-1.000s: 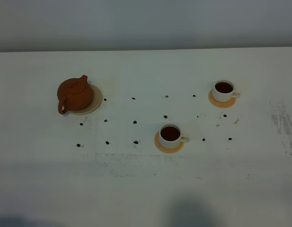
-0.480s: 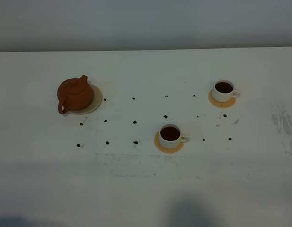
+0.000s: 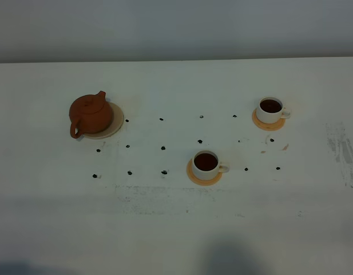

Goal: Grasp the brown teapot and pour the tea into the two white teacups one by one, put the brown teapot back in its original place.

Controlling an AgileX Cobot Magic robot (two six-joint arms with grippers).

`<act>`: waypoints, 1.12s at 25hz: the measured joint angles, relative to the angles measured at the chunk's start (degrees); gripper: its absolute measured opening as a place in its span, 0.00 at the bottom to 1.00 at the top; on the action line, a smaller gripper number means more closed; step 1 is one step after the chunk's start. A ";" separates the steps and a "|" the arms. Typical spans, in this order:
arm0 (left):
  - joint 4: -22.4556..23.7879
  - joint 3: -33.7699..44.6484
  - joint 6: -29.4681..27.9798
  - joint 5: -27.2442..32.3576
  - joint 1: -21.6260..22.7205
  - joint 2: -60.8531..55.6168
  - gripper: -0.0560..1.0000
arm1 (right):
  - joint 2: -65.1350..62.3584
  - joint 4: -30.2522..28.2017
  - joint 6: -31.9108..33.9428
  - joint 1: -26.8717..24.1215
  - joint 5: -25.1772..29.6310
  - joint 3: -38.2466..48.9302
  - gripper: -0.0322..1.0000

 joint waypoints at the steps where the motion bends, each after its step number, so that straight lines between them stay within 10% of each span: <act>1: 0.00 0.00 0.00 0.00 0.00 0.00 0.64 | 0.00 0.00 0.00 0.00 0.00 0.00 0.51; 28: 0.00 0.00 0.14 0.00 0.00 0.00 0.64 | 0.00 0.00 0.00 0.52 0.00 0.00 0.51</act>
